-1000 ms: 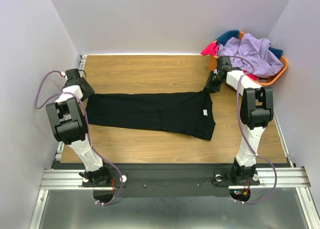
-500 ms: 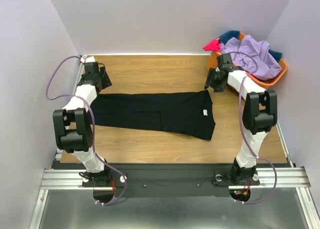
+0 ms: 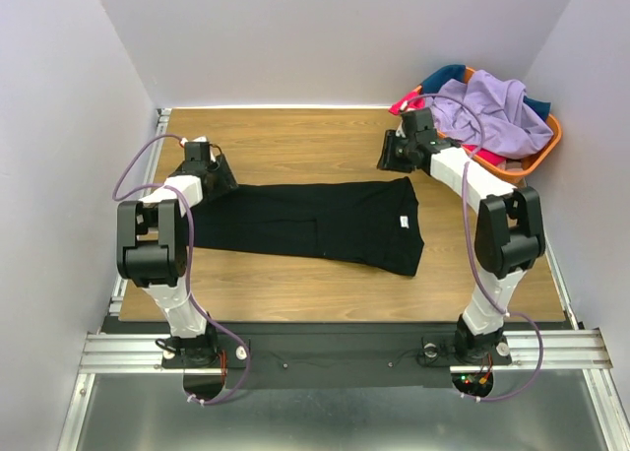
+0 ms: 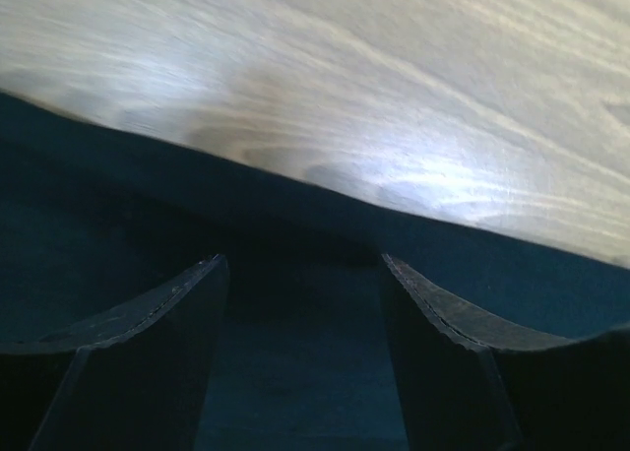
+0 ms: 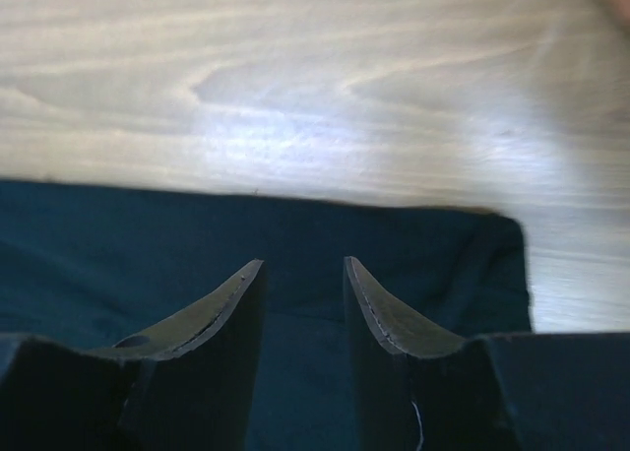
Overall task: Fold and stack the t-shirts
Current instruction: Fold the tshirt
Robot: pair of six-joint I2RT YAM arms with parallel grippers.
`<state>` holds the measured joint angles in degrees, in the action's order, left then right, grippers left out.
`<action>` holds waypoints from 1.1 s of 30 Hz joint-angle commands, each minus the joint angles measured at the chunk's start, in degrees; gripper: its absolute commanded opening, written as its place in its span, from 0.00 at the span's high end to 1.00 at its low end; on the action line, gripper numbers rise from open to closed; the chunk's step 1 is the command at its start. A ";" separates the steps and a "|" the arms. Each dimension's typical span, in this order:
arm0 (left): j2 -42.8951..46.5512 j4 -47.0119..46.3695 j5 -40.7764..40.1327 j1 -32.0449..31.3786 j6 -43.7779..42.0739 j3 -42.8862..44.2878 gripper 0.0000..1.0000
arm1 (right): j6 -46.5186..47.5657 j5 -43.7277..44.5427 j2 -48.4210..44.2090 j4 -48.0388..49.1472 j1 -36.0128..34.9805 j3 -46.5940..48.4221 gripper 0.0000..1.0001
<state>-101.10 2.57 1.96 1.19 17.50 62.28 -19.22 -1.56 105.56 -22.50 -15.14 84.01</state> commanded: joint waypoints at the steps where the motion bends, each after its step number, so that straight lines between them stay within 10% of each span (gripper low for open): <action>1: -0.85 -2.30 1.12 0.04 0.87 -1.37 0.27 | 0.32 -3.09 1.93 2.37 -0.59 -0.77 0.57; 21: 2.66 -2.66 -1.34 -0.13 3.95 -13.50 0.27 | 1.82 -0.02 16.43 0.44 -3.06 1.59 0.57; 33: 9.24 3.31 -3.43 -2.76 7.55 -20.00 0.27 | 1.12 -1.94 32.58 -5.44 -3.06 25.99 0.52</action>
<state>-93.14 -5.85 0.14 0.69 22.37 46.89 -18.31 -2.94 131.00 -22.65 -17.72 103.81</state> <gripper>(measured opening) 0.734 0.464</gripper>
